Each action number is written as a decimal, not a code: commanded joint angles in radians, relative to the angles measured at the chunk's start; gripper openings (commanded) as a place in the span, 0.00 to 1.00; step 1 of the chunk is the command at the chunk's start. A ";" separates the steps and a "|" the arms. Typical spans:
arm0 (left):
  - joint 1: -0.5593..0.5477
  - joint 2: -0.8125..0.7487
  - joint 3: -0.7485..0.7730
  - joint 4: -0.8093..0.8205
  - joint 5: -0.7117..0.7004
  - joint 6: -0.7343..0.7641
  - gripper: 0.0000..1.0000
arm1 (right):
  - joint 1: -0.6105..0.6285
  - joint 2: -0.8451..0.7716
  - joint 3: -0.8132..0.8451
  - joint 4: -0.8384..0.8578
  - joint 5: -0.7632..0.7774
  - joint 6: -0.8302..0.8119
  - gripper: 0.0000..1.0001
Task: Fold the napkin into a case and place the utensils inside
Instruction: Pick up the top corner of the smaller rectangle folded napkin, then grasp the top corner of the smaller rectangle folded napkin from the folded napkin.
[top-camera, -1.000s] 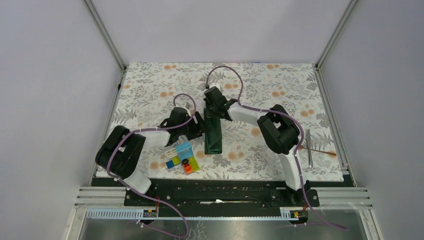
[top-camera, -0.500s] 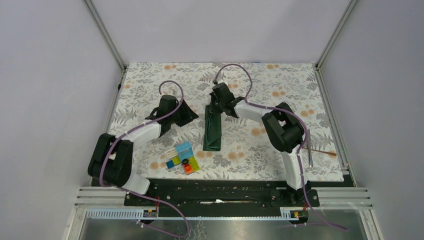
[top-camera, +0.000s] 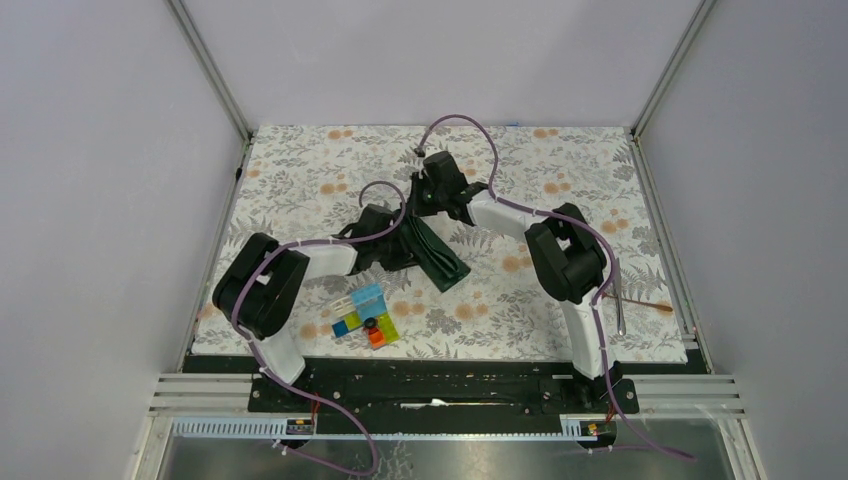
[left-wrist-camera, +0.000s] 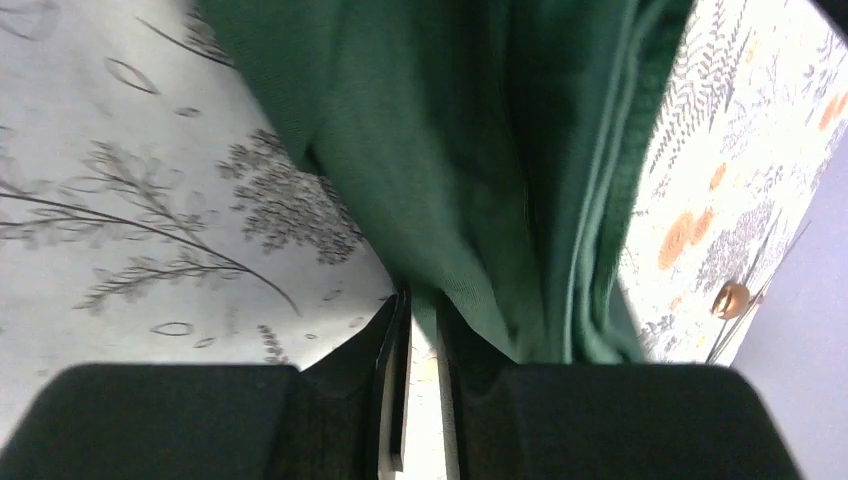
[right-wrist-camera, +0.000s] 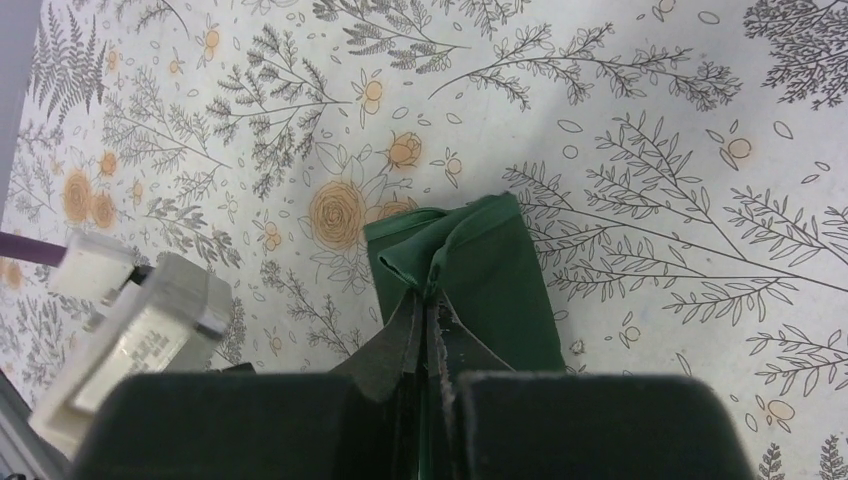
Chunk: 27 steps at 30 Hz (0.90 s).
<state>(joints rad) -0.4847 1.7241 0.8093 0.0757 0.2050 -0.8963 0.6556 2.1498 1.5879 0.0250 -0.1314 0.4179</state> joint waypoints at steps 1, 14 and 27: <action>-0.024 0.012 0.007 -0.020 -0.038 -0.028 0.20 | -0.022 0.024 0.045 -0.019 -0.067 -0.034 0.00; 0.123 -0.146 0.104 -0.233 -0.112 0.135 0.48 | -0.024 0.031 0.041 -0.056 -0.069 -0.006 0.00; 0.017 0.134 0.456 -0.408 -0.317 0.206 0.38 | -0.025 0.015 0.031 -0.044 -0.057 0.083 0.00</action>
<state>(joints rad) -0.4351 1.8088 1.1671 -0.2451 0.0174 -0.7414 0.6338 2.1910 1.6001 -0.0257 -0.1867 0.4721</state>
